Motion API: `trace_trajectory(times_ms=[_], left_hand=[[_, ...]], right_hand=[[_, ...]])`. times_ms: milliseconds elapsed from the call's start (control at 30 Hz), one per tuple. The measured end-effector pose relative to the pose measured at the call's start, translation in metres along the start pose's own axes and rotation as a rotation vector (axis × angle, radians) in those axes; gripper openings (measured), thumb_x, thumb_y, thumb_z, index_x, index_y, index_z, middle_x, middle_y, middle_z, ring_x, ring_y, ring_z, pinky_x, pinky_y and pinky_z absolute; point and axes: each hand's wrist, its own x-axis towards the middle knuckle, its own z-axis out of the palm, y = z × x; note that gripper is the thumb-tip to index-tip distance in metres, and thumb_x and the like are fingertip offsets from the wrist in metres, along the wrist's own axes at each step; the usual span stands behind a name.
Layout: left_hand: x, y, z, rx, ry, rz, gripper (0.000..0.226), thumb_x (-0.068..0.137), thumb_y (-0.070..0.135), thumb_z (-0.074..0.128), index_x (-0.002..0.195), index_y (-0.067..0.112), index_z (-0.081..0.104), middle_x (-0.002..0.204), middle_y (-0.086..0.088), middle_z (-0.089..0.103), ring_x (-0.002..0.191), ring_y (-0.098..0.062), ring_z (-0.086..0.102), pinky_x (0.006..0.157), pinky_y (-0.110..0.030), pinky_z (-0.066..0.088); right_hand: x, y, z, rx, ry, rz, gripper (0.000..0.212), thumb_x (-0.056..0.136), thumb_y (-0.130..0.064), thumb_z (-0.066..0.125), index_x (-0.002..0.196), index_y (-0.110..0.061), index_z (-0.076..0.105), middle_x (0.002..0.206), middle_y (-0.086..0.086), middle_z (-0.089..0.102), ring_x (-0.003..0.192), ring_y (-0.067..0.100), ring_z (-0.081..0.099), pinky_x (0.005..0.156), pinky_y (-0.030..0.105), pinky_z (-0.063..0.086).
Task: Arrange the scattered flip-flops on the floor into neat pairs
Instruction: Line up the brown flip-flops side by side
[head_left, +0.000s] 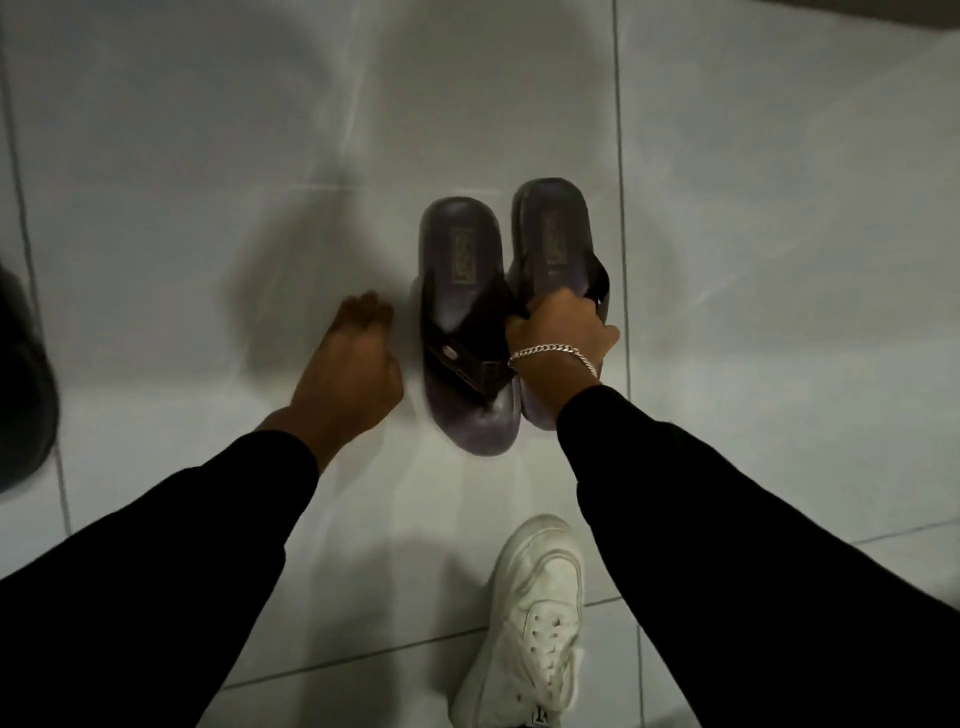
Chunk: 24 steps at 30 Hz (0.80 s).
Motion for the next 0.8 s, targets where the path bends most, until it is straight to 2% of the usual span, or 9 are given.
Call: trace_trajectory(times_ms=[133, 267, 467, 633, 733, 800], left_hand=[[0.016, 0.011, 0.016, 0.113, -0.067, -0.019, 0.062, 0.088, 0.009, 0.052, 0.146, 0.0, 0.029, 0.161, -0.02, 0.014, 0.149, -0.041, 0.007, 0.12, -0.054, 0.02], [0.024, 0.012, 0.027, 0.151, -0.036, -0.028, 0.072, 0.088, 0.013, 0.055, 0.15, 0.005, 0.02, 0.164, -0.015, -0.001, 0.15, -0.037, -0.004, 0.118, -0.061, 0.012], [0.02, 0.002, 0.03, 0.137, 0.011, 0.0, 0.073, 0.087, 0.012, 0.056, 0.15, 0.004, 0.021, 0.164, -0.014, 0.003, 0.151, -0.036, 0.0, 0.119, -0.058, 0.012], [0.017, 0.03, 0.043, 0.026, -0.135, 0.114, 0.081, 0.088, 0.032, 0.059, 0.152, 0.01, 0.014, 0.164, -0.01, 0.01, 0.151, -0.032, 0.003, 0.121, -0.051, 0.015], [0.016, 0.05, 0.06, -0.017, -0.065, 0.053, 0.089, 0.086, 0.037, 0.064, 0.152, 0.008, 0.012, 0.163, -0.011, 0.011, 0.152, -0.031, 0.003, 0.122, -0.051, 0.015], [0.015, 0.057, 0.067, 0.013, 0.015, 0.004, 0.09, 0.083, 0.036, 0.067, 0.151, 0.006, 0.016, 0.162, -0.013, 0.016, 0.151, -0.032, 0.006, 0.121, -0.051, 0.019]], right_hand=[[0.015, 0.019, -0.008, 0.039, -0.003, 0.033, 0.023, 0.081, -0.03, 0.064, 0.094, -0.013, 0.072, 0.092, 0.011, 0.069, 0.092, 0.035, 0.066, 0.096, 0.046, 0.047], [0.024, 0.033, -0.01, 0.074, 0.014, 0.029, 0.026, 0.081, -0.031, 0.063, 0.094, -0.011, 0.072, 0.098, 0.014, 0.07, 0.095, 0.037, 0.065, 0.093, 0.044, 0.052], [0.027, 0.037, -0.008, 0.027, 0.038, -0.034, 0.024, 0.083, -0.031, 0.062, 0.092, -0.011, 0.073, 0.097, 0.016, 0.07, 0.096, 0.038, 0.063, 0.09, 0.043, 0.053], [0.031, 0.046, -0.012, 0.017, 0.018, -0.093, 0.022, 0.083, -0.033, 0.065, 0.086, -0.014, 0.076, 0.089, 0.013, 0.072, 0.093, 0.035, 0.063, 0.081, 0.036, 0.051], [0.039, 0.057, -0.018, 0.053, -0.053, -0.12, 0.024, 0.088, -0.035, 0.064, 0.095, -0.017, 0.078, 0.101, 0.016, 0.073, 0.104, 0.036, 0.062, 0.09, 0.035, 0.053], [0.043, 0.062, -0.02, 0.049, -0.088, -0.147, 0.021, 0.091, -0.026, 0.062, 0.102, -0.018, 0.077, 0.11, 0.017, 0.072, 0.112, 0.037, 0.06, 0.095, 0.033, 0.05]])
